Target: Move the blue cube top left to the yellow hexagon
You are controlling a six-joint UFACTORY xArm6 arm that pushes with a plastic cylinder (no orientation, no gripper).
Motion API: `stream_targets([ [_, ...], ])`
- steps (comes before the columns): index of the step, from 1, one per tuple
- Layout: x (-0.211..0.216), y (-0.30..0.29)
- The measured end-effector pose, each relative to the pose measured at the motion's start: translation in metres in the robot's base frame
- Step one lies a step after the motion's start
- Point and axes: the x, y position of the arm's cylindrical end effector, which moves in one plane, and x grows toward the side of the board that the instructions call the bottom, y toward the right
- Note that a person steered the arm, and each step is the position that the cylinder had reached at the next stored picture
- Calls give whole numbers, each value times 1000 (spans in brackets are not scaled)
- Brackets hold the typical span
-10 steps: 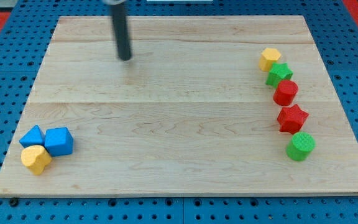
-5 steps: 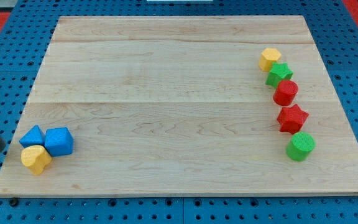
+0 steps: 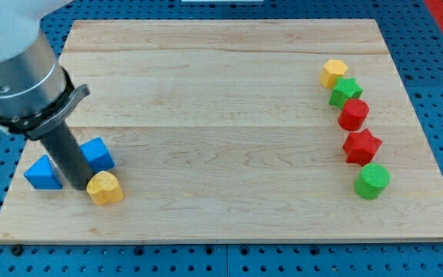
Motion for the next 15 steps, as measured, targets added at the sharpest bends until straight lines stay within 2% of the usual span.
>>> stream_targets([
  [2, -62, 2],
  [4, -128, 43],
  [5, -143, 47],
  [9, -141, 58],
  [10, -127, 63],
  [11, -115, 15],
  [12, -152, 1],
  [13, -178, 23],
  [14, -177, 140],
  [15, -176, 192],
])
